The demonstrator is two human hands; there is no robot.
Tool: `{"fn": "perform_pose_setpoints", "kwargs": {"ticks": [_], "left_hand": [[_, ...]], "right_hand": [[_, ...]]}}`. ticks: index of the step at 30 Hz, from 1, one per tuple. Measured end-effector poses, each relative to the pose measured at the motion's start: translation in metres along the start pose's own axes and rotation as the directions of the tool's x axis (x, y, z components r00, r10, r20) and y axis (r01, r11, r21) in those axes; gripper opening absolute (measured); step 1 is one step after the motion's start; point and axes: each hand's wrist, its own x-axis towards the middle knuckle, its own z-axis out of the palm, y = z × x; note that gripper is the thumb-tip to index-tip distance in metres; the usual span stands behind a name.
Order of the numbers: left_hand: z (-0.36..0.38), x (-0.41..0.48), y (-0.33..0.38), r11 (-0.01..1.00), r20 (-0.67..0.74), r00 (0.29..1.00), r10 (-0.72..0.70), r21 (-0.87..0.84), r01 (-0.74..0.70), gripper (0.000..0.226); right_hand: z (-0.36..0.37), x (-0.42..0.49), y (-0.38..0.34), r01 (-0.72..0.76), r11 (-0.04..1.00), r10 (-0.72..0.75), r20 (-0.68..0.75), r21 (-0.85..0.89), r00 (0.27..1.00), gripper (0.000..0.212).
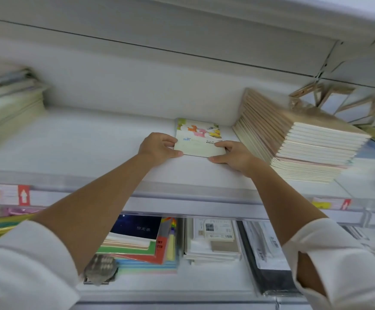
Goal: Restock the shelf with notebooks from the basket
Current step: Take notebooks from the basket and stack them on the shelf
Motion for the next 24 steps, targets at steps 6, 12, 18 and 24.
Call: {"fn": "perform_pose_setpoints", "kwargs": {"ticks": [6, 12, 18, 24], "left_hand": [[0.0015, 0.0028, -0.0018, 0.999, -0.041, 0.999, 0.000, -0.034, -0.002, 0.045], [0.0037, 0.0048, -0.0006, 1.000, -0.073, 0.997, 0.013, 0.021, -0.012, 0.043], [0.0032, 0.0030, 0.0019, 0.994, -0.022, 0.999, 0.032, 0.106, -0.030, 0.046], [-0.0035, 0.0021, 0.0058, 0.999, 0.100, 0.995, -0.018, 0.028, 0.015, 0.046]], "right_hand": [[-0.0066, 0.0012, -0.0005, -0.009, 0.998, 0.012, -0.048, 0.065, 0.999, 0.044], [-0.0043, 0.0012, -0.0001, -0.002, 0.999, 0.006, -0.120, 0.034, 0.993, 0.035], [-0.0048, -0.0020, -0.0009, -0.020, 1.000, 0.018, -0.207, -0.010, 0.978, 0.027], [-0.0044, -0.0072, -0.0003, -0.008, 1.000, 0.003, -0.221, -0.022, 0.975, 0.031]]}}
